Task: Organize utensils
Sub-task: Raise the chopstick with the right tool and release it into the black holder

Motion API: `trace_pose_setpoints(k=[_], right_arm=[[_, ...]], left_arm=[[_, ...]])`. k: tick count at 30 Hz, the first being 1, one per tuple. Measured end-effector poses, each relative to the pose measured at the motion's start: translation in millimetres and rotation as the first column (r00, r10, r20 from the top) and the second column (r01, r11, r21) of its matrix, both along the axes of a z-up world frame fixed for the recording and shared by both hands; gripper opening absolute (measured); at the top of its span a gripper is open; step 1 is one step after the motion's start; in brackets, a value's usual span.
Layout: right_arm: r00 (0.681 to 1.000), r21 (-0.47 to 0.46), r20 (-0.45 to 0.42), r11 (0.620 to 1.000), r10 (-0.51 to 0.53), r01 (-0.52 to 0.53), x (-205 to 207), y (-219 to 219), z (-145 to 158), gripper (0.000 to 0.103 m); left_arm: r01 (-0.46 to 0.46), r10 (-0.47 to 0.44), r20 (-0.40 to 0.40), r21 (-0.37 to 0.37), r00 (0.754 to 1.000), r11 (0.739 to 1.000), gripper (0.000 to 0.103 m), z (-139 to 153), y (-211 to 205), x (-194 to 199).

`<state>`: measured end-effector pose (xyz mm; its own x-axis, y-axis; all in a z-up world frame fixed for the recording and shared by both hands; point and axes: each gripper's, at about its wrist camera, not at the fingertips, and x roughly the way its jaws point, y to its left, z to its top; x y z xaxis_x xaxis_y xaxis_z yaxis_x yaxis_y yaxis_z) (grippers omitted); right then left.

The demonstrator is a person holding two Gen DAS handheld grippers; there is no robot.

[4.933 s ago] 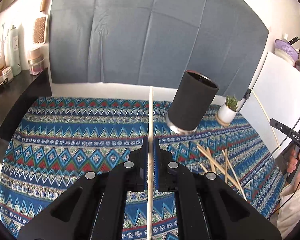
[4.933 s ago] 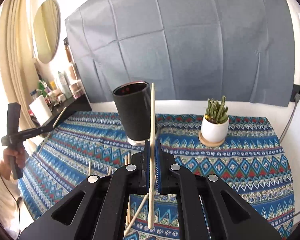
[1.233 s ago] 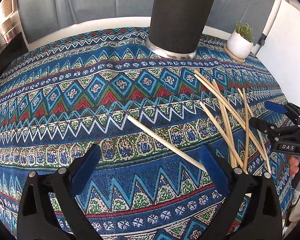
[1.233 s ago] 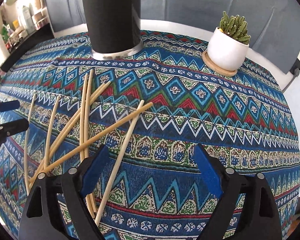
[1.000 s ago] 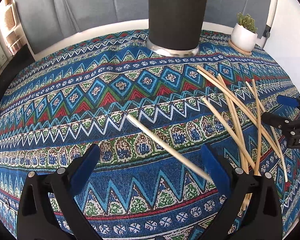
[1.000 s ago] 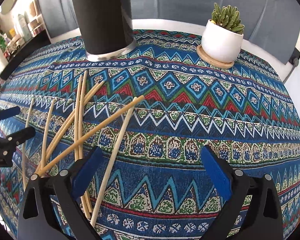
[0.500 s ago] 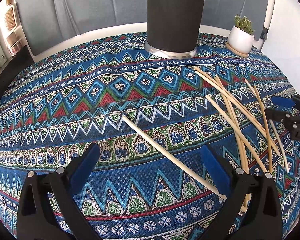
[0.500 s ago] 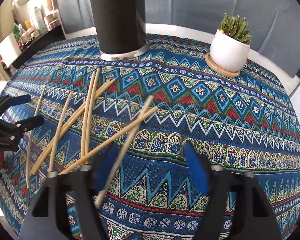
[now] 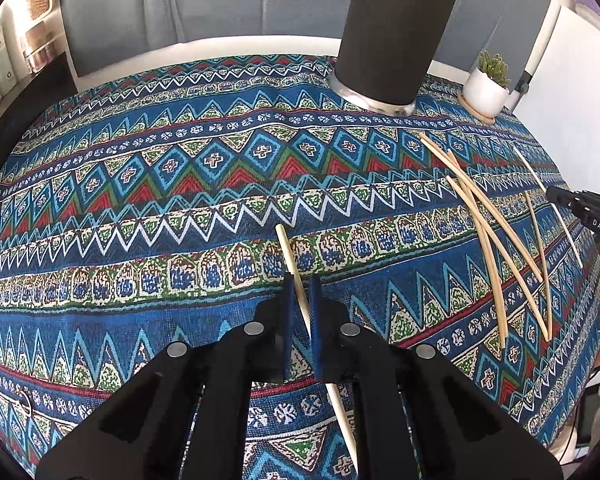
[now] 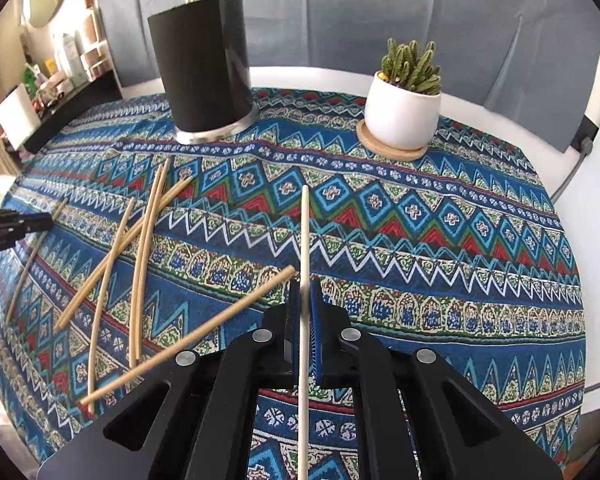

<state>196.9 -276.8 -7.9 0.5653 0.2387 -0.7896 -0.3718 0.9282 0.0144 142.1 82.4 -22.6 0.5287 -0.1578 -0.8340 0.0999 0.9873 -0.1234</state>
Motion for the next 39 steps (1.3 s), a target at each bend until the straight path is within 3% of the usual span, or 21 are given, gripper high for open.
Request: trace_pose_setpoints(k=[4,12,18,22,29,39], right_arm=[[0.998,0.044,0.059,0.999,0.002,-0.005,-8,-6,19,0.005],[0.992,0.188,0.123,0.982,-0.009,-0.014,-8,-10,44,0.005],[0.983,0.27,0.183,0.961,0.014,-0.064,-7,7,71,0.005],[0.972,0.305,0.235,0.948,0.019,-0.092,-6,17,96,0.005],[0.946,0.328,0.324,0.938,0.003,-0.115,7,39,140,0.005],[0.925,0.407,0.378,0.902,-0.025,-0.142,62,65,172,0.005]], left_arm=[[-0.016,0.016,0.006,-0.043,1.0,0.999,0.005,0,9,-2],[-0.074,0.09,0.056,-0.237,0.994,0.969,0.005,15,39,-8],[-0.046,0.09,0.13,-0.306,0.987,0.951,0.005,41,51,-6],[-0.041,0.098,0.161,-0.326,0.982,0.944,0.005,60,62,3],[0.022,0.06,0.268,-0.295,0.962,0.955,0.005,115,58,30],[0.123,-0.008,0.427,-0.241,0.904,0.963,0.005,186,32,91]])
